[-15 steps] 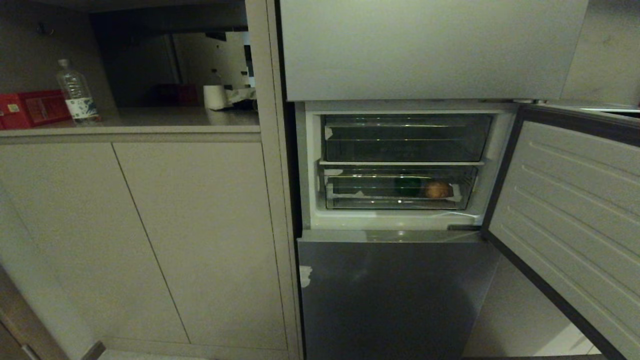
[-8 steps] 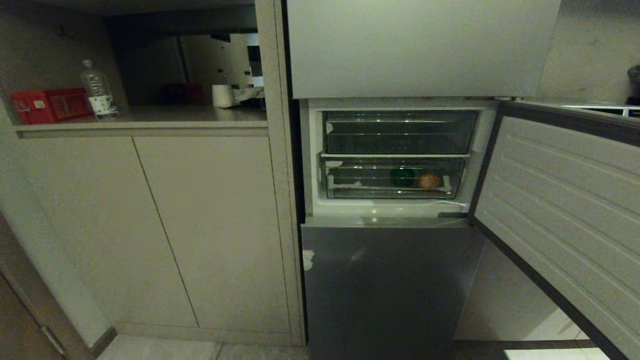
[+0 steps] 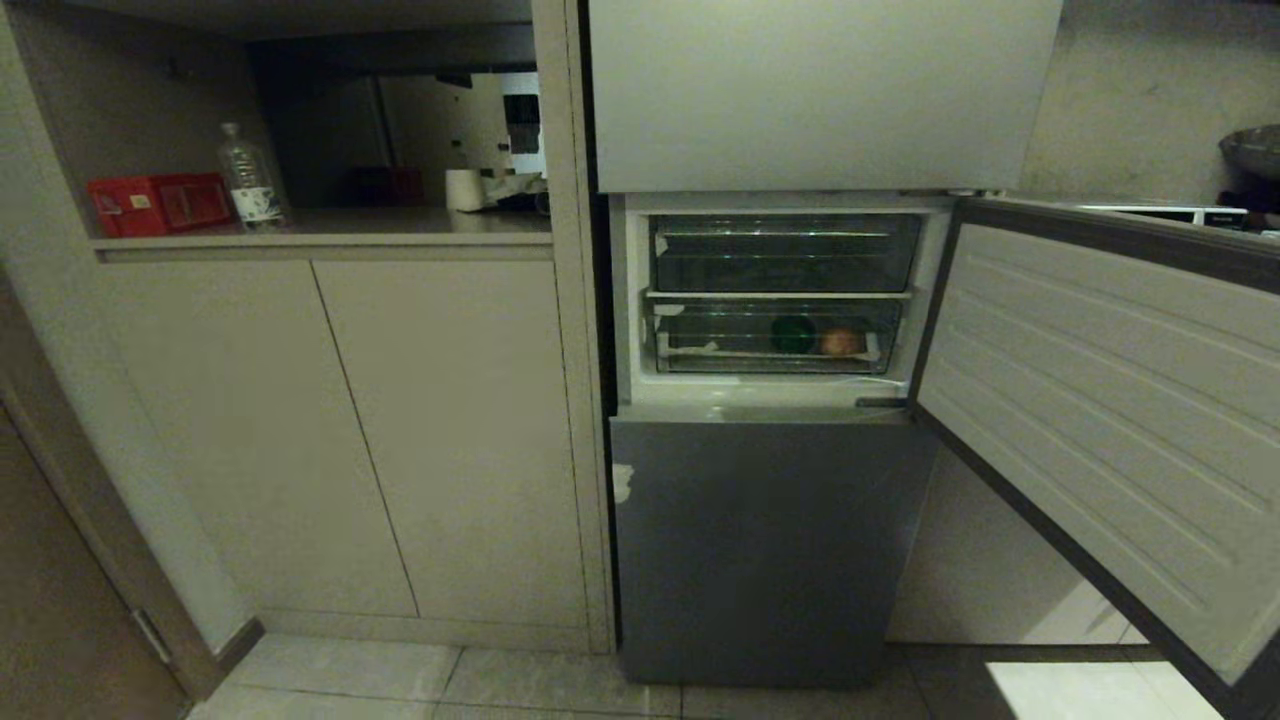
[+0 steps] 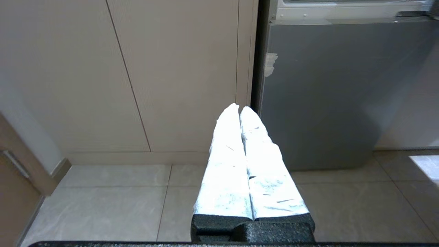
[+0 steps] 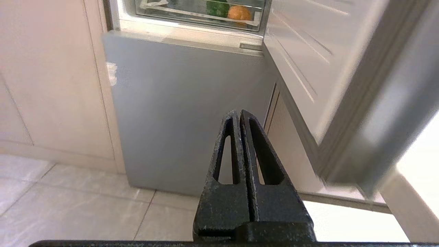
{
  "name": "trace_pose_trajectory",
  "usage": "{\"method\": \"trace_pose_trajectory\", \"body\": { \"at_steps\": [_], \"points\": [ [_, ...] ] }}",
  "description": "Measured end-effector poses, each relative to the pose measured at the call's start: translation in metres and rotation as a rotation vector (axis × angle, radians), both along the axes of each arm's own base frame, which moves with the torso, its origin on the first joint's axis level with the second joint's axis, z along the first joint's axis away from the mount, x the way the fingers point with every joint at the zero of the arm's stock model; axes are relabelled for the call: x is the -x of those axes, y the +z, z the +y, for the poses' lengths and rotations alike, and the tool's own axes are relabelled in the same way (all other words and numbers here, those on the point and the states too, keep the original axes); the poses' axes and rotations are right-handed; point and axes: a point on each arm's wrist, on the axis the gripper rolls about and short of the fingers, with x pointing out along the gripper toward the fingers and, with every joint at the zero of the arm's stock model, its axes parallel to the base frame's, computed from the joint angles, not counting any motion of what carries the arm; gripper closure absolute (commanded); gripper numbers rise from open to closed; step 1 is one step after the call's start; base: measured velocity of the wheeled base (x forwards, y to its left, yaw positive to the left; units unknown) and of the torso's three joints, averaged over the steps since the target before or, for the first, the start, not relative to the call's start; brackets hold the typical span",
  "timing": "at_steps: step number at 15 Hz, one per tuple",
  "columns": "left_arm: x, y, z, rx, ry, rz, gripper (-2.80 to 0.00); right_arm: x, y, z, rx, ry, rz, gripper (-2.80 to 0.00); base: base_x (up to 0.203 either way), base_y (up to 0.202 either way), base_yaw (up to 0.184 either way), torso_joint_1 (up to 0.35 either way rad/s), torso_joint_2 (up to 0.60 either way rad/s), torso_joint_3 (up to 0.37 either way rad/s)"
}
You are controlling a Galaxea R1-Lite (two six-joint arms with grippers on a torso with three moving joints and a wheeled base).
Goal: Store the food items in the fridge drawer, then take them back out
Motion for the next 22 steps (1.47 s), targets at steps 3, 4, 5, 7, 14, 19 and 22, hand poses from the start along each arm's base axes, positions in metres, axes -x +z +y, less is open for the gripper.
{"method": "trace_pose_trajectory", "body": {
  "at_steps": [3, 4, 5, 7, 14, 19, 22],
  "points": [
    [0.0, 0.0, 0.0, 0.0, 0.0, 0.0, 0.0, 0.0, 0.0, 0.0, -0.002, -0.005, 0.003, 0.0, -0.022, 0.0, 0.002, -0.001, 0.0, 0.001],
    [0.0, 0.0, 0.0, 0.0, 0.0, 0.0, 0.0, 0.0, 0.0, 0.0, 0.002, -0.014, 0.004, 0.0, 0.0, 0.0, 0.0, 0.0, 0.0, 0.0],
    [0.0, 0.0, 0.0, 0.0, 0.0, 0.0, 0.0, 0.0, -0.001, -0.001, 0.004, -0.038, 0.008, 0.0, 0.0, 0.0, 0.0, 0.0, 0.0, 0.0],
    [0.0, 0.0, 0.0, 0.0, 0.0, 0.0, 0.0, 0.002, 0.01, -0.002, 0.002, -0.077, 0.001, 0.0, 0.0, 0.0, 0.0, 0.0, 0.0, 0.0],
    [0.0, 0.0, 0.0, 0.0, 0.0, 0.0, 0.0, -0.028, 0.112, -0.004, -0.156, -0.391, 0.028, 0.0, 0.0, 0.0, 0.0, 0.0, 0.0, 0.0],
    [0.0, 0.0, 0.0, 0.0, 0.0, 0.0, 0.0, -0.064, 0.148, -0.031, -0.222, -0.615, -0.004, 0.0, 0.0, 0.0, 0.0, 0.0, 0.0, 0.0],
    [0.0, 0.0, 0.0, 0.0, 0.0, 0.0, 0.0, -0.077, 0.157, -0.052, -0.247, -0.652, 0.024, 0.0, 0.0, 0.0, 0.0, 0.0, 0.0, 0.0]
  ]
}}
